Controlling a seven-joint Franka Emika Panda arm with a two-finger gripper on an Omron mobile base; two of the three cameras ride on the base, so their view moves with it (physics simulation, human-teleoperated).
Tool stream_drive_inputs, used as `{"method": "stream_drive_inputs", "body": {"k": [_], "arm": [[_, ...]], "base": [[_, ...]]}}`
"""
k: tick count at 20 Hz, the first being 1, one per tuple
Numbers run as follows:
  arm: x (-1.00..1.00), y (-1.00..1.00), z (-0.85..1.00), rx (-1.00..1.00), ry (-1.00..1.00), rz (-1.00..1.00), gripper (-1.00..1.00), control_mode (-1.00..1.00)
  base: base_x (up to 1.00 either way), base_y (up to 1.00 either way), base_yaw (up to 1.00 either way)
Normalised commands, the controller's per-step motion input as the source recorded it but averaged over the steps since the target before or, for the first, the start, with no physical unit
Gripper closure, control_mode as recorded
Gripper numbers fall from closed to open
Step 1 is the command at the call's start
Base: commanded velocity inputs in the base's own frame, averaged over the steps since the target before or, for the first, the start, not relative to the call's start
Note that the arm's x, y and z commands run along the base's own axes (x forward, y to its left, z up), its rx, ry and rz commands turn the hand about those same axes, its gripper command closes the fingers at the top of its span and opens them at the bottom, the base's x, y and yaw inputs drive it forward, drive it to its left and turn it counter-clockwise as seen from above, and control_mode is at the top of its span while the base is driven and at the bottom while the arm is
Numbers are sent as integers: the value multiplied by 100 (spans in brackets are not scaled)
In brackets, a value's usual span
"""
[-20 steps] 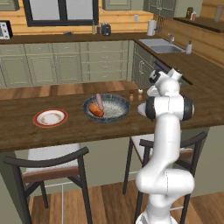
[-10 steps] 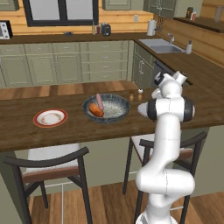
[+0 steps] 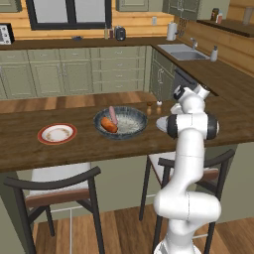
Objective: Place one bun and one sausage from the bowl on each plate.
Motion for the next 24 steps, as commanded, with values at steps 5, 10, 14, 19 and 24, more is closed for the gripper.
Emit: {"method": "stream_drive_inputs", "body": {"k": [5, 10, 14, 19, 24], "arm": [[0, 0, -1, 0, -3, 0, 100, -100], [0, 0, 0, 0, 0, 0, -100, -100], [0, 0, 0, 0, 0, 0, -100, -100], [-5, 0, 1, 0, 0, 0, -100, -100], [-87, -3, 31, 0, -3, 0, -100, -100]], "base": [[0, 0, 0], [0, 0, 0], [0, 0, 0], [0, 0, 0], [0, 0, 0]]}}
